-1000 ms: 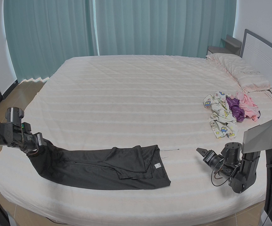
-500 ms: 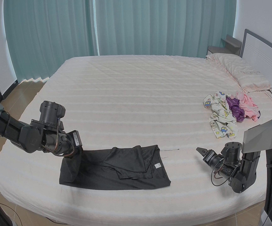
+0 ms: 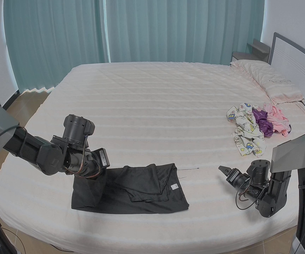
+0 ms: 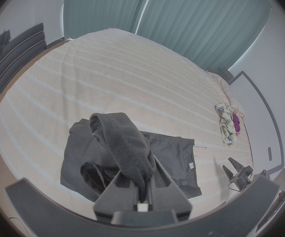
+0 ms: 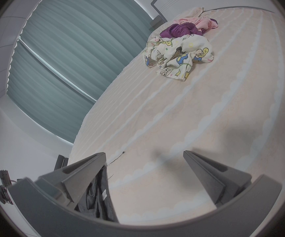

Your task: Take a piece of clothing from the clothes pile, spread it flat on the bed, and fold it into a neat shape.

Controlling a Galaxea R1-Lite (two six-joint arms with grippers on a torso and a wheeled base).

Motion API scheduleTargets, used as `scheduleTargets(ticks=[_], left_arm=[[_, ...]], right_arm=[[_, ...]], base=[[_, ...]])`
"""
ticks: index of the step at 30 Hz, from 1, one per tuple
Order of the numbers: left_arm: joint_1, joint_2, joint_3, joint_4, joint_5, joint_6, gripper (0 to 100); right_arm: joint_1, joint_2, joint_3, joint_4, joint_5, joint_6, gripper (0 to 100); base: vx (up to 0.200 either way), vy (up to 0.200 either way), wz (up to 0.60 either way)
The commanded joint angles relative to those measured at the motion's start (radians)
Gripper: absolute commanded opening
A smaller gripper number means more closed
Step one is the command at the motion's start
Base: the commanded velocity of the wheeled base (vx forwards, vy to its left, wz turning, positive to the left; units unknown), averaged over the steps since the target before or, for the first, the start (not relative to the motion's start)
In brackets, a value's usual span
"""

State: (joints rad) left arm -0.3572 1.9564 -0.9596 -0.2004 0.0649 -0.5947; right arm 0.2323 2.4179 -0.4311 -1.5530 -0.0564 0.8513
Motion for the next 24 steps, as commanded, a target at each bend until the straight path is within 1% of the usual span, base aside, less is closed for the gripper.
scheduleTargets(ticks=[1, 9, 16, 24], left_arm=[[-0.014, 0.024, -0.010, -0.001, 0.000, -0.001, 0], [-0.034, 0.067, -0.036, -0.008, 0.001, -0.002, 0], [-0.080, 0.113, -0.054, -0.013, 0.000, -0.004, 0], [-0.088, 0.203, -0.139, -0.013, 0.007, -0.002, 0]], right_arm=[[-0.001, 0.001, 0.000, -0.010, 0.000, 0.000, 100], [-0.001, 0.004, -0.002, -0.010, 0.000, 0.000, 100], [-0.001, 0.004, -0.002, -0.010, 0.000, 0.000, 100], [-0.001, 0.006, -0.002, -0.010, 0.000, 0.000, 100]], base=[[0.000, -0.200, 0.00], [0.000, -0.200, 0.00], [0.000, 0.000, 0.00], [0.000, 0.000, 0.00]])
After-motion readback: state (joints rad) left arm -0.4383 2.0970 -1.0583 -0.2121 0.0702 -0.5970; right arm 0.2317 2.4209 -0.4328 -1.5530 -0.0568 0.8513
